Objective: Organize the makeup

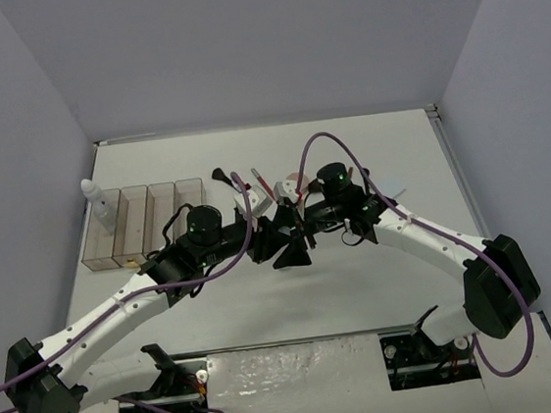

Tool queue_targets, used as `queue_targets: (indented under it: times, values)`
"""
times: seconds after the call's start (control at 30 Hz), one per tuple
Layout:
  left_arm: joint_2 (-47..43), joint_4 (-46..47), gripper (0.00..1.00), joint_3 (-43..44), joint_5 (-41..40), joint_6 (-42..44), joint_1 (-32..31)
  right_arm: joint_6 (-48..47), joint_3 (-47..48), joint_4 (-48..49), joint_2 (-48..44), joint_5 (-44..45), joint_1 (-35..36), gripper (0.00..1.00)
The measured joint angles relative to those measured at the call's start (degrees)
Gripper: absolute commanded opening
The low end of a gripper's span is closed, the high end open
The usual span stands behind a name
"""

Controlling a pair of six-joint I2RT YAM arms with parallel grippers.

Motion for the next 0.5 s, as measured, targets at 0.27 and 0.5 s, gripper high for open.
queue_targets:
  times: [0.27,0.5]
  values:
    - [-0.93,0.70,0.00,-2.71,-4.08,-0.15,0.00,0.25,-0.01,0.01,1.75,3.11,0.04,1.00]
    - [-6.33,1.37,0.00,-5.27,-13.95,0.96,0.02,2.46,-0.57,0.18,1.79,10.40,0.08,1.00]
